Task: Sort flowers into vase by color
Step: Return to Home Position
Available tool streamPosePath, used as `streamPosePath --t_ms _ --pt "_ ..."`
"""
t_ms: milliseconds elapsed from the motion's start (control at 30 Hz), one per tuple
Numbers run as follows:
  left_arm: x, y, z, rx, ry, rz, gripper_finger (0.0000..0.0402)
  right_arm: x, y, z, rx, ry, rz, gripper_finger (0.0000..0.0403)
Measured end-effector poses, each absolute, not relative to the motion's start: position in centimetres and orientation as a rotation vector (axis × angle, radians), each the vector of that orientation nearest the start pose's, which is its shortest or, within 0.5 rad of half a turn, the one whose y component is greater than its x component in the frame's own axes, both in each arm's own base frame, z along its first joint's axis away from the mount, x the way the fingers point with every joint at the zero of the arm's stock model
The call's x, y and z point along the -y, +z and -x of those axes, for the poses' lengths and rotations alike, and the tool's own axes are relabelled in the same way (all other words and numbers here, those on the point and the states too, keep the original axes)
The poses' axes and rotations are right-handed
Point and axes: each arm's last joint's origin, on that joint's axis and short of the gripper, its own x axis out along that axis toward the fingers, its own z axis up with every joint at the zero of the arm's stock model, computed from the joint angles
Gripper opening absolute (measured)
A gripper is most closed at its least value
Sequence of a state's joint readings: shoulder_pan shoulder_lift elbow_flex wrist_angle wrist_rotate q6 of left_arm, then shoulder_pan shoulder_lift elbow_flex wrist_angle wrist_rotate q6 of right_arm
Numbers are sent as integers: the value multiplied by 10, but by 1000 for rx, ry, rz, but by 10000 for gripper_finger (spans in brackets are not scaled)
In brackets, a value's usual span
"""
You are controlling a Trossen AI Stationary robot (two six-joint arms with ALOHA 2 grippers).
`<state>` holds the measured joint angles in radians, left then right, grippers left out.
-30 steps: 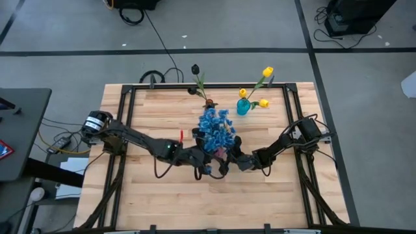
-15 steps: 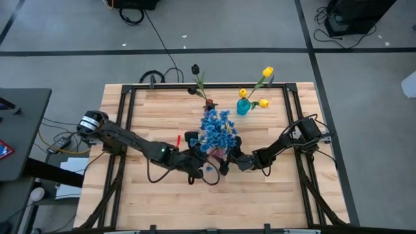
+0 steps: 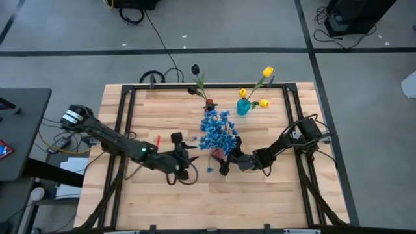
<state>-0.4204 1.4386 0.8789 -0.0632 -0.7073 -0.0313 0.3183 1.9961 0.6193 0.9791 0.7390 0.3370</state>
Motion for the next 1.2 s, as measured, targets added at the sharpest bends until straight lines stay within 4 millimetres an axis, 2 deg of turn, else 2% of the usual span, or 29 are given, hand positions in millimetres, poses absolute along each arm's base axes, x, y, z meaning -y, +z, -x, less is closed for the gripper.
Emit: streamPosePath --t_ms 267,567,700,833,1067,1200 --pt "96 227 -234 -367 249 -202 188 -81 81 -307 -272 -461 -114 315" --pt "90 220 -212 -334 262 -147 187 -82 81 -307 -286 -453 -75 373" --pt "89 218 -201 -288 245 -131 187 -87 91 -303 -267 -431 -56 396" --pt "80 219 -185 -241 257 -99 187 -83 104 -281 -252 -415 -78 395" --pt "63 240 -157 -166 313 -105 187 -71 126 -233 -220 -263 -185 395" --pt "55 243 -144 -123 337 -107 187 -56 133 -212 -191 -229 -202 393"
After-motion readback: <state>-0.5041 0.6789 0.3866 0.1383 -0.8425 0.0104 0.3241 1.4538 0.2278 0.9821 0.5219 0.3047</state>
